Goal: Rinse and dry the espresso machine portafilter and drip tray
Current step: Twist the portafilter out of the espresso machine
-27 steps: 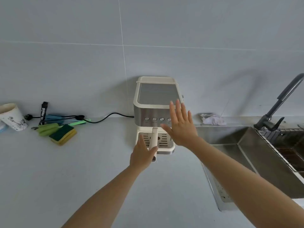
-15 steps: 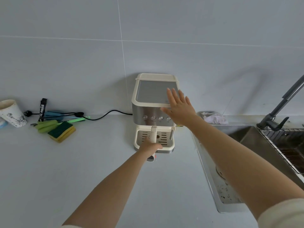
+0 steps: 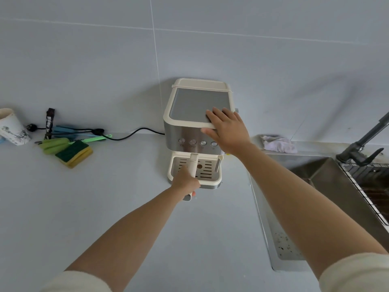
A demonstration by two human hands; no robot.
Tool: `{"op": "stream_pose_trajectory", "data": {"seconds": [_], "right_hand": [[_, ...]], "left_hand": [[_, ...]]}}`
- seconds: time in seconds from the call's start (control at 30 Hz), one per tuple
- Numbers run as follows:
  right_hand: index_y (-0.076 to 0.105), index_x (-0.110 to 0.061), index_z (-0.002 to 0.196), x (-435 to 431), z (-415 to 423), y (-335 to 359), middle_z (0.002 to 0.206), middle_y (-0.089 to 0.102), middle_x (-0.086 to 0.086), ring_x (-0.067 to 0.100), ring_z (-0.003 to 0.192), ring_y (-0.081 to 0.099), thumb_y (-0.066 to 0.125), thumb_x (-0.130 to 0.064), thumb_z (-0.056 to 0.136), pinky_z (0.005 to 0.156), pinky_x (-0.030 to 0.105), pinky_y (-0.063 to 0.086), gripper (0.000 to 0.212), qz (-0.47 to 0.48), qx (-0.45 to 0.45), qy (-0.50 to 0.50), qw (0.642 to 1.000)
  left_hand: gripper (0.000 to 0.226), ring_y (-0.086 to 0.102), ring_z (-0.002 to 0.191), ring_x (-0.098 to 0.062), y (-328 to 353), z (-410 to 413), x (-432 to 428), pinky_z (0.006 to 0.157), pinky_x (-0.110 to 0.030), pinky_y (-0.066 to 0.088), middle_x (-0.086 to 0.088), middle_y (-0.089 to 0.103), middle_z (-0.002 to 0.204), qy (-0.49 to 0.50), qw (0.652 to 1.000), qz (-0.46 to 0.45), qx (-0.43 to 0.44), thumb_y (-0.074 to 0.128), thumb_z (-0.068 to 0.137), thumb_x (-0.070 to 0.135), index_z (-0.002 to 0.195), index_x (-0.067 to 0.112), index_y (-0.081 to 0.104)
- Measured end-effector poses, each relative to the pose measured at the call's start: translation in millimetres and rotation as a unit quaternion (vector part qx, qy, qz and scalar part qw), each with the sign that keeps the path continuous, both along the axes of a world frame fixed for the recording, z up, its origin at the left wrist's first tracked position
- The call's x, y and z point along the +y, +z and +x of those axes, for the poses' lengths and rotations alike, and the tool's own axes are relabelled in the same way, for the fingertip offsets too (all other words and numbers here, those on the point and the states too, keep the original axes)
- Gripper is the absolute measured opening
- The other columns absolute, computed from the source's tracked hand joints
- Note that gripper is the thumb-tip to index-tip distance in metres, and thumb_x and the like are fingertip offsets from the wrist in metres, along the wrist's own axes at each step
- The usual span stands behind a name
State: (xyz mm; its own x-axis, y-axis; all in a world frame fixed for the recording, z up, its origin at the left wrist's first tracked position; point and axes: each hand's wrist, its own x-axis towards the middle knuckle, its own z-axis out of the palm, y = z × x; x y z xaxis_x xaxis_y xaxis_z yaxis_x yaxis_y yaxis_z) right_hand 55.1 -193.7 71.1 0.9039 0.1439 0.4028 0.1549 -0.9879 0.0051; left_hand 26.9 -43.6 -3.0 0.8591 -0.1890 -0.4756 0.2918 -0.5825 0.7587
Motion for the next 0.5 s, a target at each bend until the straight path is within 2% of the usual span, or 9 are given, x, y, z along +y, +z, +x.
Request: {"op": "stream_pose_trajectory", "data": {"seconds": [0.07, 0.17, 0.3, 0.5], "right_hand": [[0.060, -0.007, 0.114, -2, 2, -5, 0.107, 0.064, 0.010, 0.034, 0.094, 0.060, 0.012, -0.063, 0.089, 0.082, 0.043, 0.047, 0.078, 0.001, -0.061, 0.014, 0.998], [0.064, -0.007, 0.106, -4, 3, -8, 0.098, 0.067, 0.009, 0.033, 0.085, 0.063, 0.016, -0.058, 0.092, 0.074, 0.040, 0.051, 0.071, -0.007, -0.097, 0.023, 0.995], [0.064, -0.009, 0.104, -10, 7, -12, 0.097, 0.066, 0.006, 0.030, 0.083, 0.061, 0.020, -0.058, 0.092, 0.075, 0.038, 0.049, 0.067, -0.006, -0.124, 0.054, 0.991], [0.066, -0.010, 0.103, -16, 11, -16, 0.098, 0.068, 0.006, 0.029, 0.084, 0.063, 0.023, -0.057, 0.092, 0.076, 0.038, 0.050, 0.065, -0.015, -0.181, 0.069, 0.981]], "left_hand": [[0.029, 0.048, 0.045, -0.017, 0, 0, 1, 0.049, -0.026, 0.040, -0.003, 0.045, 0.087, -0.005, 1.000, 0.001, 0.006, 0.048, 0.082, -0.004, 0.100, 0.015, 0.035], [0.031, 0.049, 0.045, -0.016, 1, 0, 1, 0.046, -0.023, 0.039, -0.002, 0.045, 0.092, -0.020, 1.000, 0.010, -0.008, 0.045, 0.082, -0.005, 0.106, 0.014, 0.036], [0.032, 0.049, 0.046, -0.015, 1, 1, 3, 0.047, -0.023, 0.039, 0.002, 0.043, 0.082, -0.036, 0.999, 0.013, -0.006, 0.045, 0.081, -0.006, 0.103, 0.016, 0.035], [0.035, 0.051, 0.047, -0.015, 2, 3, 5, 0.048, -0.024, 0.041, 0.002, 0.046, 0.087, -0.051, 0.999, 0.014, -0.002, 0.045, 0.080, -0.005, 0.103, 0.019, 0.033]]}}
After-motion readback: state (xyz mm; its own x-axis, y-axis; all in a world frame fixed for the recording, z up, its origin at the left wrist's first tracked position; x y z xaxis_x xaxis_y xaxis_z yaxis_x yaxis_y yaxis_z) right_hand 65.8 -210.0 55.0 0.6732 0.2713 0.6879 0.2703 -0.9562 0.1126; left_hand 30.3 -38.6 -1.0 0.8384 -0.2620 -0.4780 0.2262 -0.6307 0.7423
